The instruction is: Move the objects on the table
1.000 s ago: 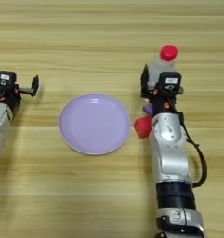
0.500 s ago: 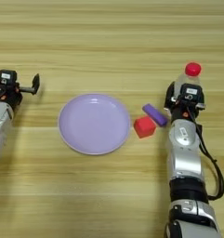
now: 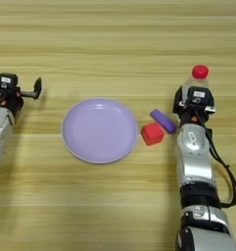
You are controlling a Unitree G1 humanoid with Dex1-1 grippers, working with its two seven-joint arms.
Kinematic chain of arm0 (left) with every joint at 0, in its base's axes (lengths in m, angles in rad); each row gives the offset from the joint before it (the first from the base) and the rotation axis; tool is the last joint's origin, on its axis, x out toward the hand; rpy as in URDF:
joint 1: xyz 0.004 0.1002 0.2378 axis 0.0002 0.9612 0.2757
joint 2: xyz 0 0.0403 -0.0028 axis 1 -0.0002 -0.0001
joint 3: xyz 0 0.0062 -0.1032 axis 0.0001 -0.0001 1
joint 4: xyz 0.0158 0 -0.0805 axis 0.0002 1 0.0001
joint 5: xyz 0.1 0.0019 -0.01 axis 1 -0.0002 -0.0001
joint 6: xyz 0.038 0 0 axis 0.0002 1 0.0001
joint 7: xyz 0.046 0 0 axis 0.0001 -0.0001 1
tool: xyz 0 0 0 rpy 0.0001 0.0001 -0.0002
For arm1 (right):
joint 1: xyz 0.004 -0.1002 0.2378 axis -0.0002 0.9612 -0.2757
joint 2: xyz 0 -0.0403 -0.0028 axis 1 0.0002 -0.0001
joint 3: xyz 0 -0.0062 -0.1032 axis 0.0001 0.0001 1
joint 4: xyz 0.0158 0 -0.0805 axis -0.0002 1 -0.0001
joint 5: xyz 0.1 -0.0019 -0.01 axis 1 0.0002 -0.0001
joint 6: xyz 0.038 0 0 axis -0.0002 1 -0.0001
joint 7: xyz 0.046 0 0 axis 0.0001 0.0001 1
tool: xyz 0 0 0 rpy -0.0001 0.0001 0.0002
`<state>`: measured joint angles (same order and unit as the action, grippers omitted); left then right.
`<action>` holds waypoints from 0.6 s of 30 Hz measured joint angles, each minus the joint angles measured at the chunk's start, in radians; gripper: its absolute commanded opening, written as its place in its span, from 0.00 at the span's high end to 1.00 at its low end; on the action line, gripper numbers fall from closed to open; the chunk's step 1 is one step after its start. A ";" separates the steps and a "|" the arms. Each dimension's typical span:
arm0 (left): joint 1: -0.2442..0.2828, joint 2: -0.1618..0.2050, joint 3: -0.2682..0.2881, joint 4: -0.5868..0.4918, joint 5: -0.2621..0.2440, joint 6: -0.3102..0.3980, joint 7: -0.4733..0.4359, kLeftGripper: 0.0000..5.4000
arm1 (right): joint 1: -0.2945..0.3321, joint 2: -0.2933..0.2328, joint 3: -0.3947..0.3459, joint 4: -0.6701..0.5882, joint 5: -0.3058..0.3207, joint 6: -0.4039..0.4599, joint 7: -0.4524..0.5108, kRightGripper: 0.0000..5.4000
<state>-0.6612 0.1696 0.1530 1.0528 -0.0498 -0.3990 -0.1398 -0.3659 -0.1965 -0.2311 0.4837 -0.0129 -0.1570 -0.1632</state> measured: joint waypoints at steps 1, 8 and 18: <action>0.000 0.000 0.000 0.000 0.000 0.000 0.000 0.00 | -0.004 -0.001 0.001 0.004 0.000 0.004 0.000 0.42; 0.000 0.000 0.000 0.000 0.000 0.000 0.000 0.00 | -0.040 -0.019 0.023 0.035 -0.001 0.042 0.021 0.27; 0.000 0.000 0.001 0.000 0.000 0.000 0.000 0.00 | -0.040 -0.005 0.008 0.061 0.050 0.092 0.048 0.10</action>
<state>-0.6612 0.1701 0.1542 1.0528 -0.0501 -0.3993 -0.1394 -0.4061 -0.2012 -0.2231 0.5449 0.0375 -0.0650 -0.1154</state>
